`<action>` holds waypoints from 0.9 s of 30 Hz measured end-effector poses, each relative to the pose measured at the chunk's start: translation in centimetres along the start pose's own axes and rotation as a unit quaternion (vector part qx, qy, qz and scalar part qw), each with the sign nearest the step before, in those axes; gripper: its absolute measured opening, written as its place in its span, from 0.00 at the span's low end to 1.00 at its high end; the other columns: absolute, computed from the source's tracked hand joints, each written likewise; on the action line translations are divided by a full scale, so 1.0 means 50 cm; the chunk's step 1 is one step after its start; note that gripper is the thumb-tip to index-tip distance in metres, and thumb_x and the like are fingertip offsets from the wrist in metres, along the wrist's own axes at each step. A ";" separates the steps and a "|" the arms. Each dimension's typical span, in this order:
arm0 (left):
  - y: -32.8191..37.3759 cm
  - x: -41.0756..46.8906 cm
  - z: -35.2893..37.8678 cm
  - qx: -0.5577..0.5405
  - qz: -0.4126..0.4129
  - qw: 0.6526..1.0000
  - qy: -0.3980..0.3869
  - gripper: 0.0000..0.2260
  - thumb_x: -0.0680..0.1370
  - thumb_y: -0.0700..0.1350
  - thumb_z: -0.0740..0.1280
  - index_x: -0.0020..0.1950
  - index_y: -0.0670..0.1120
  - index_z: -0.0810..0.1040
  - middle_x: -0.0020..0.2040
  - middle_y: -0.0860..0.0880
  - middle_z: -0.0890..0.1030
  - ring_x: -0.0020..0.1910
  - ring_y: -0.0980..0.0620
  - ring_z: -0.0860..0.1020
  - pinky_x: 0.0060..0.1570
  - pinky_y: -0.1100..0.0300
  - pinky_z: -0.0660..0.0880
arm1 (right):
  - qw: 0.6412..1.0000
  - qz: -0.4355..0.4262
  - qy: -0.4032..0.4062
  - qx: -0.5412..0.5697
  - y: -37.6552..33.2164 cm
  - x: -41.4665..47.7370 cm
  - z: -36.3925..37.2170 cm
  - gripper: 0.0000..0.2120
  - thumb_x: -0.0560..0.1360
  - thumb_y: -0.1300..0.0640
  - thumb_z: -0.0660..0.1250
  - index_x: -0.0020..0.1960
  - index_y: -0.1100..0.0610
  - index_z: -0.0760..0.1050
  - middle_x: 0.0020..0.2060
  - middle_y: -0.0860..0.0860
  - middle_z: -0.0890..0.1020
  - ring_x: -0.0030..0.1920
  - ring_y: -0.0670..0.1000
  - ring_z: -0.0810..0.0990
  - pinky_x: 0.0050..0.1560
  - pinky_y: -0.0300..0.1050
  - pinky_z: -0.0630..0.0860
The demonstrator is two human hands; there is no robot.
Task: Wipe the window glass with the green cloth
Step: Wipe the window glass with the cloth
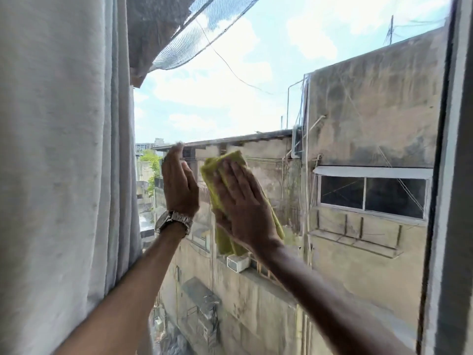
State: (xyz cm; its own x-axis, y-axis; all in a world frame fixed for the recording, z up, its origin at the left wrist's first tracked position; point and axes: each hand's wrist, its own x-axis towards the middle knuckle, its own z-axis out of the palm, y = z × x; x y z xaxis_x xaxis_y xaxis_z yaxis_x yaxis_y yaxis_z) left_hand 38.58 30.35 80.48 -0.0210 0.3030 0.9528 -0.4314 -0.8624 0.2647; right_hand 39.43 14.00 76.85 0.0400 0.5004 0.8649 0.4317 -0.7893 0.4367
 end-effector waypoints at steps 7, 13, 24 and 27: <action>0.064 -0.246 -0.146 -0.102 -0.354 0.907 -0.202 0.12 0.83 0.35 0.55 0.61 0.38 0.76 0.55 0.39 0.84 0.56 0.38 0.82 0.56 0.52 0.76 | 0.986 0.059 -0.130 -0.089 -0.040 -0.107 -0.121 0.26 0.80 0.51 0.56 0.76 0.56 0.68 0.76 0.56 0.69 0.74 0.55 0.70 0.72 0.63 0.69; 0.219 -0.365 -0.149 -0.274 -0.369 0.789 -0.408 0.17 0.75 0.40 0.75 0.57 0.55 0.75 0.51 0.56 0.85 0.49 0.62 0.85 0.49 0.64 0.83 | 0.965 0.097 -0.241 -0.028 0.002 -0.081 -0.216 0.18 0.78 0.66 0.64 0.67 0.60 0.75 0.69 0.59 0.70 0.65 0.59 0.73 0.65 0.60 0.73; 0.325 -0.715 -0.276 -0.380 -0.639 0.511 -0.432 0.19 0.70 0.36 0.76 0.60 0.47 0.83 0.60 0.42 0.86 0.56 0.44 0.85 0.51 0.47 0.86 | 0.677 0.504 -0.381 0.378 -0.011 -0.547 -0.328 0.30 0.71 0.39 0.75 0.67 0.52 0.72 0.59 0.55 0.79 0.51 0.54 0.80 0.51 0.51 0.80; 0.362 -0.945 -0.383 -0.283 -0.716 0.436 -0.466 0.27 0.68 0.36 0.73 0.67 0.37 0.78 0.66 0.35 0.81 0.56 0.41 0.83 0.56 0.48 0.83 | 0.242 0.710 -0.399 0.527 -0.169 -0.868 -0.361 0.22 0.76 0.46 0.73 0.61 0.61 0.80 0.58 0.60 0.83 0.52 0.57 0.84 0.60 0.57 0.79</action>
State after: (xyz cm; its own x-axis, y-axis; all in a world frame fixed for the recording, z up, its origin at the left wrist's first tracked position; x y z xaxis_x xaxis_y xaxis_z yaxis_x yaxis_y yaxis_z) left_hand 14.48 8.19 37.43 0.8977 -0.1566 -0.4119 0.4398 0.2588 0.8600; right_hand 17.76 -7.47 40.09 0.8019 0.2325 -0.5503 -0.5557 -0.0478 -0.8300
